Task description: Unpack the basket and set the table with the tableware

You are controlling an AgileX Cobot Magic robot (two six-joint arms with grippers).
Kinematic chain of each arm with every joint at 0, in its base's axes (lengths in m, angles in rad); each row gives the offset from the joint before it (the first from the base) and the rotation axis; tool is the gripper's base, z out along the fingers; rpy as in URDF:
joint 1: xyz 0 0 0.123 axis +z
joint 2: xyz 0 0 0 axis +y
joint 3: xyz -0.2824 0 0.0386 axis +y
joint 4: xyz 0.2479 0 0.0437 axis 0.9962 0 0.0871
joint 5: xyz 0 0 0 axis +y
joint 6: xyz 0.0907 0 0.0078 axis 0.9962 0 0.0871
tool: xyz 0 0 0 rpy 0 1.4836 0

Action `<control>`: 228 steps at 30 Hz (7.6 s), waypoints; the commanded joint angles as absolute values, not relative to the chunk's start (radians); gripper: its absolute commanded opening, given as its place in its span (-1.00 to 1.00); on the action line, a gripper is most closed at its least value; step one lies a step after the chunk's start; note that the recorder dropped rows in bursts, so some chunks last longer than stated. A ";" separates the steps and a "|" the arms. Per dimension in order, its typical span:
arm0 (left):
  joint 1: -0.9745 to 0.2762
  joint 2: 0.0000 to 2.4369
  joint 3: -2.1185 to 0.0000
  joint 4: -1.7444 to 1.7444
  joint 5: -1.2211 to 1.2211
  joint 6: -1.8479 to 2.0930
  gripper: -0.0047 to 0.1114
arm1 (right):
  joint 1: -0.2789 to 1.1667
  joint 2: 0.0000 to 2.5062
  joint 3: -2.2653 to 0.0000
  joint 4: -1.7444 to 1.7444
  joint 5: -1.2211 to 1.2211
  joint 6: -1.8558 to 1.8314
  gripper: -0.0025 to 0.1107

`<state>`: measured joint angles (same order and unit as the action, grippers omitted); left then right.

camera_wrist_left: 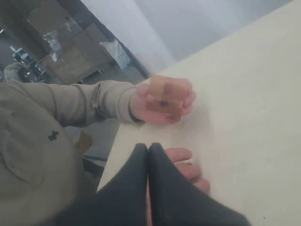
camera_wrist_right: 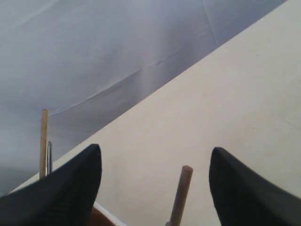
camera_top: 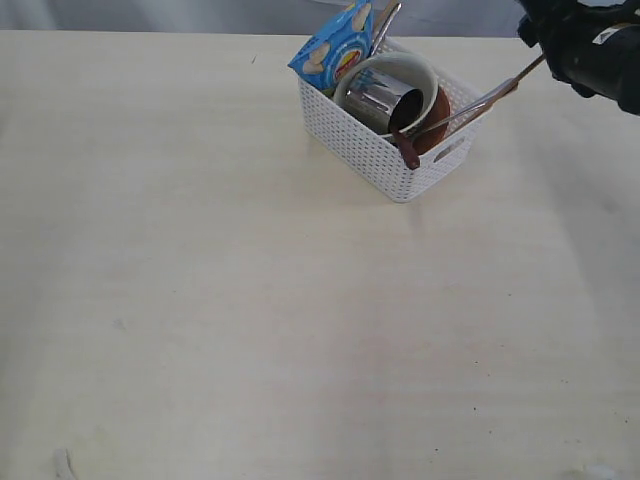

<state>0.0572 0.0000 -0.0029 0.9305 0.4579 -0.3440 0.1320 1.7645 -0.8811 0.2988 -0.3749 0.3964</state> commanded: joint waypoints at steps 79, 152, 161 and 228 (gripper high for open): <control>0.060 0.000 0.000 0.930 0.461 -0.349 -0.92 | 0.133 1.537 -1.360 -0.064 0.465 0.238 -0.96; 0.060 0.000 0.000 0.930 0.461 -0.349 -0.92 | 0.379 1.880 -0.926 -0.106 0.478 0.422 -0.09; 0.060 0.000 0.000 0.930 0.461 -0.349 -0.92 | 0.379 1.823 -0.929 -0.110 0.507 0.422 -0.09; 0.060 0.000 0.000 0.930 0.461 -0.349 -0.92 | 0.191 2.371 -2.011 0.580 0.317 -0.147 -0.09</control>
<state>0.0572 0.0000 -0.0029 0.9305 0.4579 -0.3440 0.1921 2.3683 -2.0031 0.5736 0.3344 -0.1130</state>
